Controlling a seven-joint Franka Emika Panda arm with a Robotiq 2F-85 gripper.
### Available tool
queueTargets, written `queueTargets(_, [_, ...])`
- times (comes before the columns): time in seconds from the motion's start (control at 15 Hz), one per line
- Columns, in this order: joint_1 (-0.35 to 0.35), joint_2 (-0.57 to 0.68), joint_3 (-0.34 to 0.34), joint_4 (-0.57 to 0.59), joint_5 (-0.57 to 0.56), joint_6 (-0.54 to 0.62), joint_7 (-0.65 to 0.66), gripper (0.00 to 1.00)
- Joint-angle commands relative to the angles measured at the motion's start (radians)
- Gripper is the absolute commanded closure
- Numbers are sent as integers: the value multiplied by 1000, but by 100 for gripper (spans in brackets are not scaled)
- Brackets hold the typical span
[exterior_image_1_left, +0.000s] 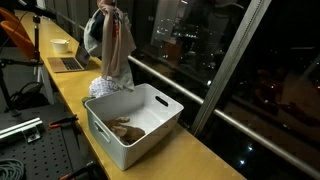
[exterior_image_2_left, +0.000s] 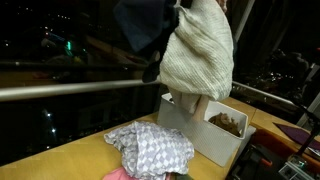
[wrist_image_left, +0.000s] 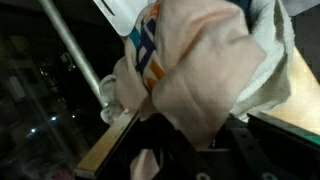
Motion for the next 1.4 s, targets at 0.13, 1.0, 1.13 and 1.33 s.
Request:
queueTargets(0.13, [109, 166, -8, 310, -67, -133, -25, 94])
queueTargets(1.0, [-144, 128, 3, 31, 319, 171, 4, 94])
queueTargets(1.13, [-151, 137, -5, -42, 325, 211, 8, 94])
queueTargets(1.33, [-134, 159, -9, -169, 304, 279, 24, 94])
